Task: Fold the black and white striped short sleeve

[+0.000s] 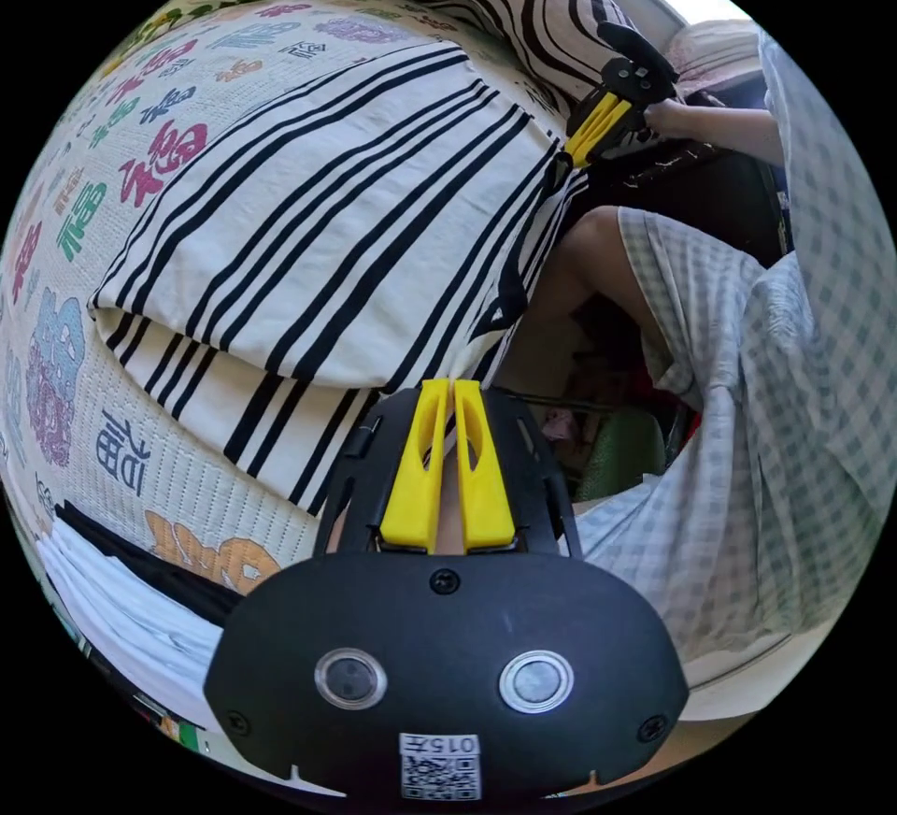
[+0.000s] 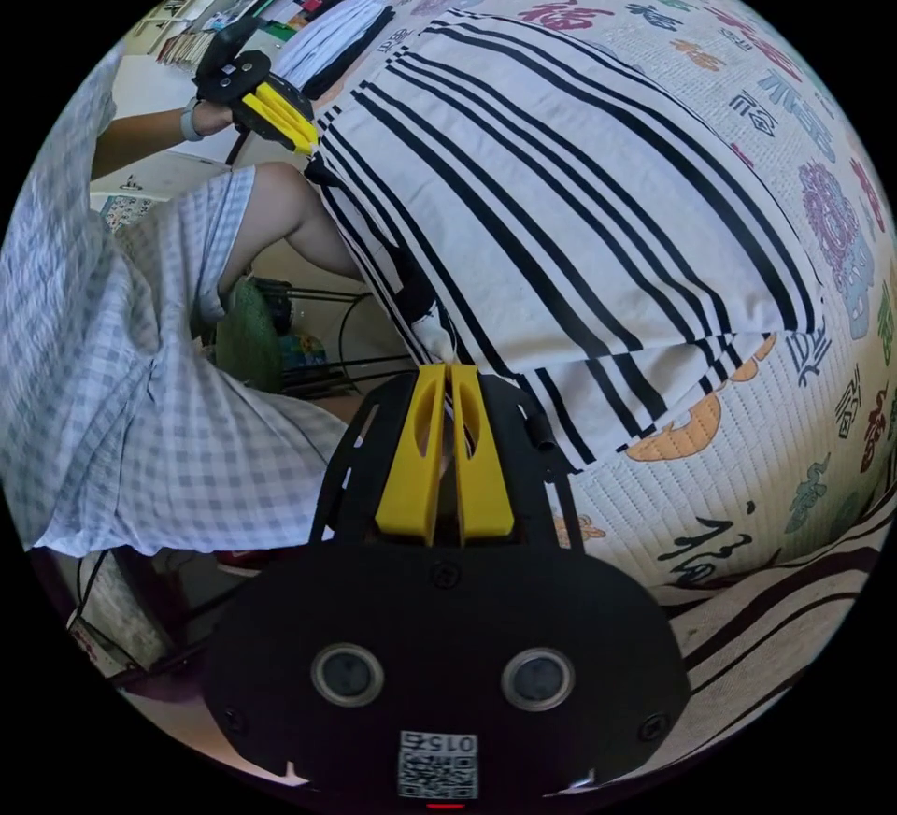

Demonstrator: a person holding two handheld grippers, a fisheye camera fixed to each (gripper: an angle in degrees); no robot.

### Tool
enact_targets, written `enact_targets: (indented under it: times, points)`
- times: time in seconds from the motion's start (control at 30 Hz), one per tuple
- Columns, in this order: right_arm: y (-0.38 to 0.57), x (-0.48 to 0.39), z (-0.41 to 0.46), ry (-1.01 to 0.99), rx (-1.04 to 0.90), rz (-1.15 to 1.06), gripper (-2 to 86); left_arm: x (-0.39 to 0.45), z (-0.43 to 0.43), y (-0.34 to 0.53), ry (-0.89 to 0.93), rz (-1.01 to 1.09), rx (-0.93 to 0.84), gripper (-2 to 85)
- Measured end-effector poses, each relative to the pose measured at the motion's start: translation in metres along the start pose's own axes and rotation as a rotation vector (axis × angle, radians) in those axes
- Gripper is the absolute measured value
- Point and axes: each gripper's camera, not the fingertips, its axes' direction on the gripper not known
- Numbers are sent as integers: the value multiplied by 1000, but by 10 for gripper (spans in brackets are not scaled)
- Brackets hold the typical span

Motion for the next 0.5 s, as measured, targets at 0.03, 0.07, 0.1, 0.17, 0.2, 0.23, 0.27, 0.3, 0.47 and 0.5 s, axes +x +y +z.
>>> enact_targets:
  times: [0.03,0.07,0.1,0.17,0.2,0.23,0.27,0.3,0.47,0.5]
  points:
    - [0,0,4,4,3,-1,-6,2,1,2,-8,14,-4,-6]
    - [1,-1,13,12,6,-3,-6,5,2,5,-21,43,-14,-6]
    - [2,-2,23,12,8,-4,-6,8,3,9,-32,64,-27,-6]
    - [3,-5,35,23,11,2,-5,12,3,15,-35,87,-34,-6]
    - [5,-7,43,40,14,4,-4,15,2,19,-38,102,-35,-6]
    - [6,-8,46,48,15,6,-4,16,2,21,-41,110,-35,-6]
    - [7,-9,52,54,18,16,-2,18,0,26,-45,124,-35,-6]
    - [8,-9,58,56,13,27,-1,20,-2,31,-51,132,-31,-6]
    - [10,-10,77,48,-4,9,5,26,-9,58,-65,135,4,-4]
    - [12,-11,81,31,-15,6,7,25,-12,66,-62,126,22,-3]
